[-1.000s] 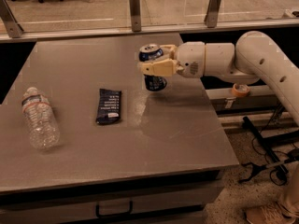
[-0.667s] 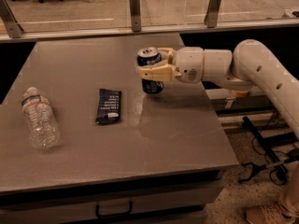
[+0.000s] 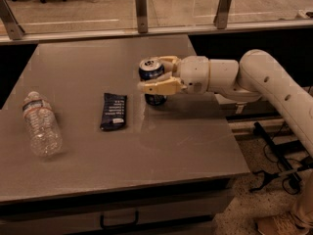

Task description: Place pepsi can upright

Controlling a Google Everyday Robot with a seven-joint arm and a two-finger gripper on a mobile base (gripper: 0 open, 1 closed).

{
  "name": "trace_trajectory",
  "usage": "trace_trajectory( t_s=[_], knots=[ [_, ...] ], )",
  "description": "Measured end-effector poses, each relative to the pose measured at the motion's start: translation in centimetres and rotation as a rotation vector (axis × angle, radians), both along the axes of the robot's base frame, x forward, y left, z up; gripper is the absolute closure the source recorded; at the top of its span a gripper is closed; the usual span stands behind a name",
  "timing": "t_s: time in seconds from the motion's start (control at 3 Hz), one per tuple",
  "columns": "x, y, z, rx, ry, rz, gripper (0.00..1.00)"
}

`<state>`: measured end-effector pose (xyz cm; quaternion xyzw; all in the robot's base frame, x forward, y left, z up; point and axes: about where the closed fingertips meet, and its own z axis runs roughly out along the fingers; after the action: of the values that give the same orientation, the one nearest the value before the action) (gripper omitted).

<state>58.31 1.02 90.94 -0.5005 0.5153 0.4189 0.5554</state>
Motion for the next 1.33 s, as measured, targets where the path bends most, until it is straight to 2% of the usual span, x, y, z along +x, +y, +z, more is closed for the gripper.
trace_trajectory(
  t_s=[0.33,0.67,1.0,1.33],
  knots=[
    [-0.7,0.6,-0.6,-0.036,-0.020,0.022,0.00],
    [-0.8,0.4,-0.9,-0.058,-0.014,0.023,0.00],
    [-0.6,-1.7,-0.6,-0.121,0.014,-0.013,0.00],
    [0.0,-6.9,1.0,-0.201,0.046,-0.148,0.00]
  ],
)
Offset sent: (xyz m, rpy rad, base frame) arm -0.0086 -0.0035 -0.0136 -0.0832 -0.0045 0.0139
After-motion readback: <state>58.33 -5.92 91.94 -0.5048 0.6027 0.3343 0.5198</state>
